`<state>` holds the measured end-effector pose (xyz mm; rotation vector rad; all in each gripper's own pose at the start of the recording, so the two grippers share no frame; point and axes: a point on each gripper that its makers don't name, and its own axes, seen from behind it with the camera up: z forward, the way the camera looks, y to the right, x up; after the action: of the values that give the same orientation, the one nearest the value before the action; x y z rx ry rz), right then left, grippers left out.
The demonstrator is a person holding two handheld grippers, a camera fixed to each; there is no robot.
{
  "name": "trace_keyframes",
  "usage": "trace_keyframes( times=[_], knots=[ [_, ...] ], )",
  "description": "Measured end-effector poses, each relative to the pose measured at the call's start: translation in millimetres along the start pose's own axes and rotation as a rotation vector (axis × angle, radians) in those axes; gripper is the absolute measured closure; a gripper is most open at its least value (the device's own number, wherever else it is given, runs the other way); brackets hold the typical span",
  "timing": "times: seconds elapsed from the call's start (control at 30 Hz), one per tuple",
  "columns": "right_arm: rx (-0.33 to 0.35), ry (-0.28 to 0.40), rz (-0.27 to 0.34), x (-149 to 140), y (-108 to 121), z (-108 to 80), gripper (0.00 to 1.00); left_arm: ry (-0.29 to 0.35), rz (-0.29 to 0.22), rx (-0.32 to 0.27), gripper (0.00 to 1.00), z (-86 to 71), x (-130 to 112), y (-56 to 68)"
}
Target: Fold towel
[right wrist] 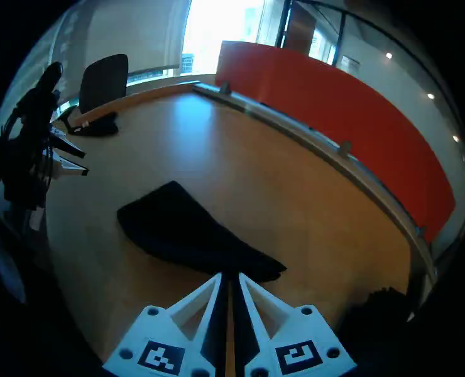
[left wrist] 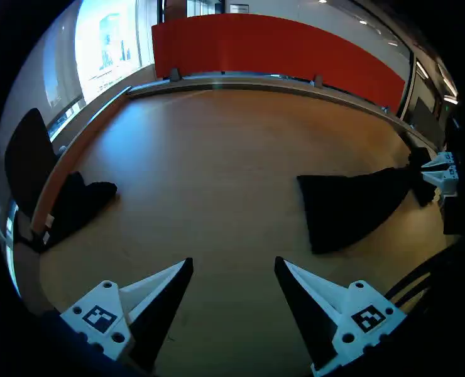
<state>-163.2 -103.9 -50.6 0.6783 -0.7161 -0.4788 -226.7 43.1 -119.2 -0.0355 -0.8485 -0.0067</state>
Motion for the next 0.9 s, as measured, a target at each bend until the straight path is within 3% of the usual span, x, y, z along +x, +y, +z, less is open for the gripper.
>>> trace_keyframes(
  times=[0.5, 0.9],
  knots=[
    [-0.033, 0.046, -0.050, 30.9, 19.0, -24.5, 0.92, 0.007, -0.003, -0.003, 0.04, -1.5, 4.7, 2.9],
    [0.025, 0.049, -0.074, 37.9, -5.2, -13.4, 0.93, 0.013, -0.007, -0.006, 0.04, -3.2, 5.7, 3.3]
  ],
)
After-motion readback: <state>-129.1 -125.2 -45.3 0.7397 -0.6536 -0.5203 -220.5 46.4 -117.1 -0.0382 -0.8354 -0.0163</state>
